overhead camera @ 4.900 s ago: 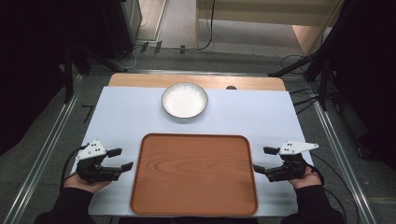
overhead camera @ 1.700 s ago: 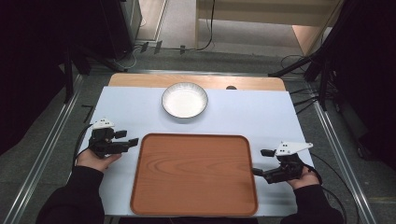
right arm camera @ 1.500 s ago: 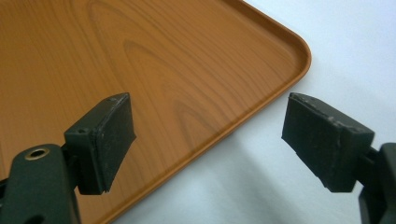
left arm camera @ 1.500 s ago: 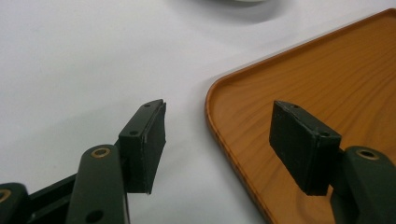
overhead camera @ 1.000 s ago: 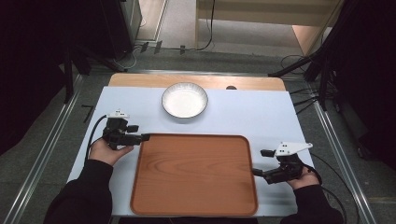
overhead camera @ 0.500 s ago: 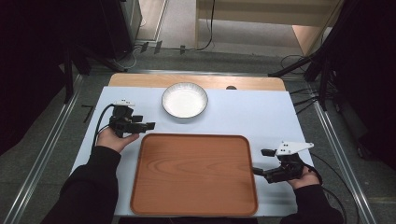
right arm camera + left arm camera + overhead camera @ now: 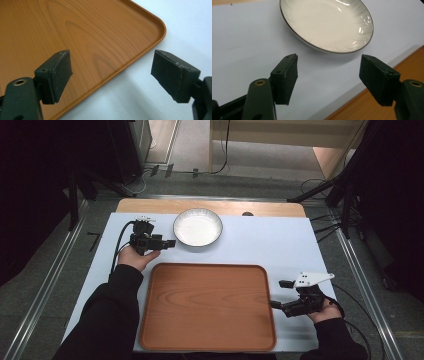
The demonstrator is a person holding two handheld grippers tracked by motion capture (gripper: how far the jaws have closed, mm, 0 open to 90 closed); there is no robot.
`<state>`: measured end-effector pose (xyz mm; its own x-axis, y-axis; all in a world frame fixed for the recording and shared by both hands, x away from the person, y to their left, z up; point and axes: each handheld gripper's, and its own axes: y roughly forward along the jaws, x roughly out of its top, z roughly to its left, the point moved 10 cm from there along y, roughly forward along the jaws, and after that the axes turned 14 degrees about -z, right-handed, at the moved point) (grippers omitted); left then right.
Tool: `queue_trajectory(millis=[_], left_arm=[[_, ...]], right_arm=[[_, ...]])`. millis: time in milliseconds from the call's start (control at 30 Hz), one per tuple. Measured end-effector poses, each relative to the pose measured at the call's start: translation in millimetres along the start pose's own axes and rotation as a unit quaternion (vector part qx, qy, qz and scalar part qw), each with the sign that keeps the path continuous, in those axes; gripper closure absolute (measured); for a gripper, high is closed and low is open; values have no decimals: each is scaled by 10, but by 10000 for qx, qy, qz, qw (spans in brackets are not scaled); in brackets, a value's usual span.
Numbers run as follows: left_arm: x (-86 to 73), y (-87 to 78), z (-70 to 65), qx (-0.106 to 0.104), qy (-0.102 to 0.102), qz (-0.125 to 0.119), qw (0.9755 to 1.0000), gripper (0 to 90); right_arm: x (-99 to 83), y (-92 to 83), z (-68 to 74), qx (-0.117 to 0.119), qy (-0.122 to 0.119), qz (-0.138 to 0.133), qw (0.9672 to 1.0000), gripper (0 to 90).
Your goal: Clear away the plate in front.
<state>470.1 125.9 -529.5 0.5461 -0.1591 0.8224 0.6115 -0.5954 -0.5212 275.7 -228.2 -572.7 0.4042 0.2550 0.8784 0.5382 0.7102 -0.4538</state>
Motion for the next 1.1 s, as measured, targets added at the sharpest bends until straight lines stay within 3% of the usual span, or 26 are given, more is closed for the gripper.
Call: queue_trajectory(millis=[200, 467, 567, 633, 667, 733, 767, 900, 1033, 1100], left_arm=[[102, 161, 44, 307, 85, 21, 9995, 317], [93, 404, 218, 599, -143, 91, 9981, 344], [140, 500, 243, 655, -511, -172, 9964, 357], [149, 525, 245, 630, -620, -222, 9958, 360], [138, 573, 271, 721, -715, -54, 9948, 360], [147, 604, 259, 751, -647, -7, 9951, 361], [180, 638, 227, 757, -509, -3, 9958, 361], [217, 719, 213, 894, -366, 8, 9953, 362], [215, 796, 294, 1220, -258, -17, 9922, 366], [182, 854, 363, 1366, -390, -52, 9899, 371]], right_arm=[[1, 5, 2, 22, 0, -13, 10000, 176], [3, 3, -12, 28, 8, -57, 10000, 176], [4, 5, -24, 33, 14, -66, 10000, 176], [7, 5, -23, 36, 19, -67, 10000, 176], [13, 9, -23, 42, 16, -75, 10000, 176], [15, 10, -20, 39, 28, -73, 10000, 176], [18, 15, -17, 53, 27, -73, 10000, 176], [25, 25, -23, 57, 10, -87, 9999, 176], [33, 29, -17, 73, 1, -90, 9999, 176], [34, 27, -16, 74, -1, -91, 9999, 176]])
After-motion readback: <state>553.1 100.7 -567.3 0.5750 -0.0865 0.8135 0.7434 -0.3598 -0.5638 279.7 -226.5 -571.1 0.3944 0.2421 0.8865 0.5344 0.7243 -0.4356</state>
